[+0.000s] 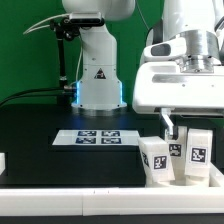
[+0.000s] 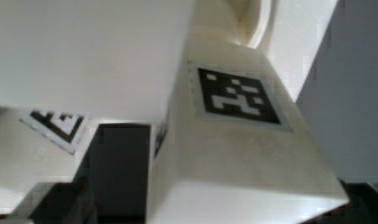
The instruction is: Assemble stool
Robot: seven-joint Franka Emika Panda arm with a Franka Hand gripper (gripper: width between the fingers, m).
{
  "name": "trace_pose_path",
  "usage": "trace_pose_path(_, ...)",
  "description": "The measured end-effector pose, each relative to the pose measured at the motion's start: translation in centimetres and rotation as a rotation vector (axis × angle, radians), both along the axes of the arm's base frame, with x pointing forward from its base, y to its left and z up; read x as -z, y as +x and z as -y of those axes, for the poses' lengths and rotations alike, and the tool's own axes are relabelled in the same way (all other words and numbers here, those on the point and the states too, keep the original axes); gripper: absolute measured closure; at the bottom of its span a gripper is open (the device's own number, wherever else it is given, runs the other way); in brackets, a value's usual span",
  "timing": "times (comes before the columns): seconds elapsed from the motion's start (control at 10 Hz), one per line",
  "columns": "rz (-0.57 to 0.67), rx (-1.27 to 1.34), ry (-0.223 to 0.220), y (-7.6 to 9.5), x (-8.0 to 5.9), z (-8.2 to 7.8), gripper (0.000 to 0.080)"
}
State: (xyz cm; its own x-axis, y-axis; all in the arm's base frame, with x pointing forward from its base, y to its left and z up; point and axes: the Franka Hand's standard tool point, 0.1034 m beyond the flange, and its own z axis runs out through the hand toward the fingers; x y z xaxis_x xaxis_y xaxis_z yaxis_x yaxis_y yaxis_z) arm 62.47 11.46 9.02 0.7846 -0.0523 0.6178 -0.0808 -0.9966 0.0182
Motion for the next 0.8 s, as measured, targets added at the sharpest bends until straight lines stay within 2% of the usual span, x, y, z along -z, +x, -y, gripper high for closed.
trace_pose_path(0.1,-0.003,0.003,0.002,0.0,-0.1,0.1,0.0151)
trace_pose_path(0.3,-0.048,0.063,0.059,1.1,-2.3,1.8,0.0151)
trace_pose_path(0.5,-0.11,0.1,0.101,2.0,-3.1,2.6,0.0151)
trace_pose_path(0.6,-0.165,0.121,0.12,1.8,-2.9,2.8,0.0151)
trace_pose_path(0.7,-0.27,0.164,0.158,1.4,-2.4,2.3,0.0151)
trace_pose_path(0.8,-0.339,0.189,0.174,1.5,-1.0,0.7,0.0151)
